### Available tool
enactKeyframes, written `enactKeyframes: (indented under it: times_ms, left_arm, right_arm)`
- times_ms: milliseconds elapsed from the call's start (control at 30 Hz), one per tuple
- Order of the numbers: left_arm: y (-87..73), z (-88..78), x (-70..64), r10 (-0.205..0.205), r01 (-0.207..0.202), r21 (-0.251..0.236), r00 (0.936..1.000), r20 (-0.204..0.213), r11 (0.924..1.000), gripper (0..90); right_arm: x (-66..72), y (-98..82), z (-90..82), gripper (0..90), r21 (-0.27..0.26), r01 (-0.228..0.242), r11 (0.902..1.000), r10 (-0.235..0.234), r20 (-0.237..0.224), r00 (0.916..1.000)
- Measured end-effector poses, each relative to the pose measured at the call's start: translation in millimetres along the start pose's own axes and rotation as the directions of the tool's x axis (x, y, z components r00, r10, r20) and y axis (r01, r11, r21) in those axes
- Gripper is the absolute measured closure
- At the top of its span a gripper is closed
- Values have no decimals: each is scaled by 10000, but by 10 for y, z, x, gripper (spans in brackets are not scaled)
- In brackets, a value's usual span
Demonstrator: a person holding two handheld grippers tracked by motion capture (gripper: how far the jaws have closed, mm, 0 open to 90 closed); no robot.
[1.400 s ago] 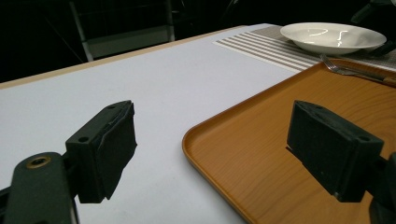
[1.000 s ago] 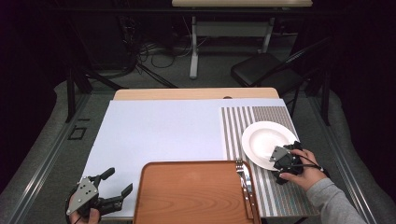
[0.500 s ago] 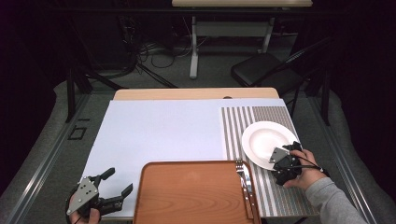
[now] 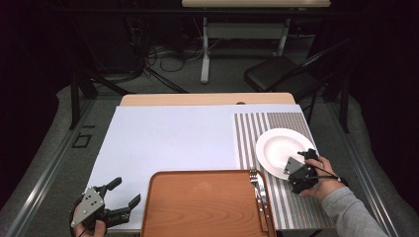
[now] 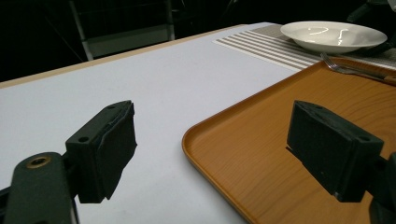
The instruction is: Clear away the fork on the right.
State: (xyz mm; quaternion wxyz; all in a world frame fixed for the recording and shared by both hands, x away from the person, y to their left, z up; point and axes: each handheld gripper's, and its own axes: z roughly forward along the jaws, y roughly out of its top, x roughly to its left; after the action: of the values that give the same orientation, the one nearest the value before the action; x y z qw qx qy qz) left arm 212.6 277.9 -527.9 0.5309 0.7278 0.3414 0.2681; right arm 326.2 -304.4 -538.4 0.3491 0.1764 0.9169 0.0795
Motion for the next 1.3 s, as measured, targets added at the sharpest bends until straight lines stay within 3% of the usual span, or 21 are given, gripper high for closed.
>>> enactKeyframes:
  times_ms: [233,333,400,433,533,833,933,1000,1033,1100,1233,1300]
  left_arm:
    - [-1,4,0,-3,3,-2,10000,-12,10000,157]
    - [-1,4,1,-1,1,0,10000,-16,10000,157]
    - [-1,3,2,-10,10,1,10000,-23,10000,157]
    - [-2,4,2,-7,7,8,10000,-26,10000,157]
    - [-1,5,1,5,-5,7,10000,-22,10000,157]
    - [-4,2,4,-11,11,17,10000,-41,10000,157]
    - [-3,4,4,-8,8,23,10000,-30,10000,157]
    - [-5,5,5,-27,27,26,10000,-40,10000,157]
    - [-5,5,5,-34,34,22,10000,-42,10000,157]
    - [-5,5,5,-43,43,19,10000,-38,10000,157]
    - [-4,4,6,-31,31,25,10000,-32,10000,157]
    - [-4,3,6,-32,32,28,10000,-38,10000,157]
  right_arm:
    - [20,5,31,16,-225,57,9997,-48,365,9993]
    - [22,17,21,16,21,136,9999,-137,431,9990]
    - [27,7,49,18,-352,70,9994,-51,554,9985]
    - [29,10,47,18,-288,59,9996,-42,587,9983]
    - [11,19,40,18,-46,188,9998,-185,558,9983]
    - [-4,17,65,34,-224,64,9997,-50,601,9982]
    - [-13,13,60,65,-316,187,9993,-174,404,9990]
    - [-12,23,36,108,-102,376,9992,-373,318,9988]
    - [11,25,21,124,19,223,9997,-224,260,9994]
    - [5,29,26,144,-177,461,9988,-456,284,9986]
    - [-37,45,-21,167,124,514,9986,-516,168,9985]
    - [-41,43,-32,205,-134,387,9992,-384,265,9989]
